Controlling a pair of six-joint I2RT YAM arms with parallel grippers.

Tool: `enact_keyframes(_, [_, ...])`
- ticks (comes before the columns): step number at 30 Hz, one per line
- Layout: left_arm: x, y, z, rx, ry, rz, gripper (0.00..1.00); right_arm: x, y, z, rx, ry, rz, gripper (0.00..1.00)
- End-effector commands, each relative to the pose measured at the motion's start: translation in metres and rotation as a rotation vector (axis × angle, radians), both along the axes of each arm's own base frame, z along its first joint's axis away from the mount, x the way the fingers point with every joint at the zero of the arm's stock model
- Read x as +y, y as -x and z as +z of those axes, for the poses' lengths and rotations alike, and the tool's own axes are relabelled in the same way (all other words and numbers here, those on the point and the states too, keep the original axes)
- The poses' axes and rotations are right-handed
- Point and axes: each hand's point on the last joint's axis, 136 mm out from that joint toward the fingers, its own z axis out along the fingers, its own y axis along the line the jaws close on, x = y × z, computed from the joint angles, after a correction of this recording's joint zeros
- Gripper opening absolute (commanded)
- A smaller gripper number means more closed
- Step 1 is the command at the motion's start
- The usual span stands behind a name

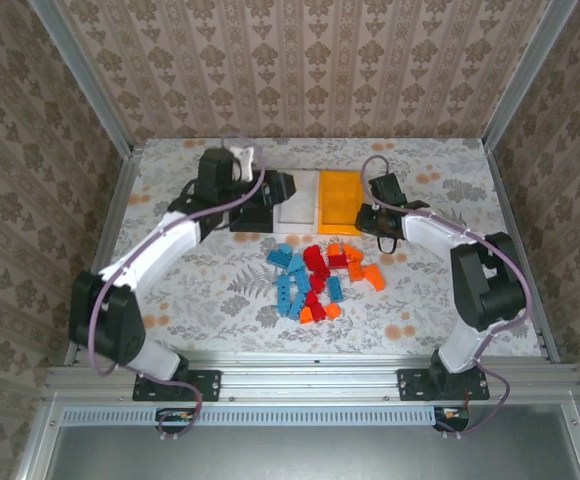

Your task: Sort the legos into containers by color

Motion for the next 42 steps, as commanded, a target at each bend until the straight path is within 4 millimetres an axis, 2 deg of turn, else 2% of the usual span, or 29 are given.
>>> enact_keyframes(1, [0.025,0.024,-0.019,0.013,-0.058,0.042,1.00,-0.007,-0.014,-0.004,0.019,0.042,-0.016,0.24])
enact_keyframes(6, [0.044,0.048,-0.026,0.002,-0.086,0.064,1.00,-0.012,-0.032,0.006,-0.001,0.076,-0.024,0.23])
enact_keyframes(8, [0.045,0.052,-0.025,0.003,-0.085,0.062,1.00,-0.007,-0.028,0.012,0.005,0.056,-0.007,0.22])
enact_keyframes(10, [0.045,0.056,-0.024,0.004,-0.079,0.050,1.00,-0.008,-0.015,0.021,-0.005,0.060,0.000,0.26])
enact_keyframes(13, [0.047,0.064,-0.029,0.015,-0.067,0.045,1.00,-0.022,0.015,0.044,-0.051,0.093,0.002,0.48])
enact_keyframes(15, [0.046,0.070,-0.033,0.025,-0.036,0.043,1.00,-0.033,0.042,0.053,-0.062,0.116,-0.006,0.54])
enact_keyframes(16, [0.046,0.073,-0.038,0.033,-0.022,0.042,1.00,-0.034,0.054,0.053,-0.059,0.101,-0.007,0.54])
enact_keyframes(21, [0.032,0.100,-0.060,0.092,0.030,-0.011,1.00,-0.029,0.131,0.022,0.089,0.125,0.040,0.56])
enact_keyframes(23, [0.030,0.110,-0.066,0.102,0.031,-0.020,1.00,-0.029,0.156,0.015,0.112,0.102,0.042,0.55])
enact_keyframes(27, [0.033,0.124,-0.075,0.107,0.032,-0.026,1.00,-0.027,0.185,0.006,0.146,0.065,0.053,0.55])
enact_keyframes(30, [0.036,0.129,-0.076,0.104,0.037,-0.021,1.00,-0.024,0.197,-0.009,0.209,0.071,0.075,0.56])
enact_keyframes(33, [0.038,0.133,-0.077,0.108,0.039,-0.020,1.00,-0.024,0.199,-0.021,0.247,0.094,0.085,0.56])
enact_keyframes(42, [0.040,0.135,-0.077,0.101,0.034,-0.016,1.00,-0.022,0.171,-0.033,0.260,0.176,0.111,0.56])
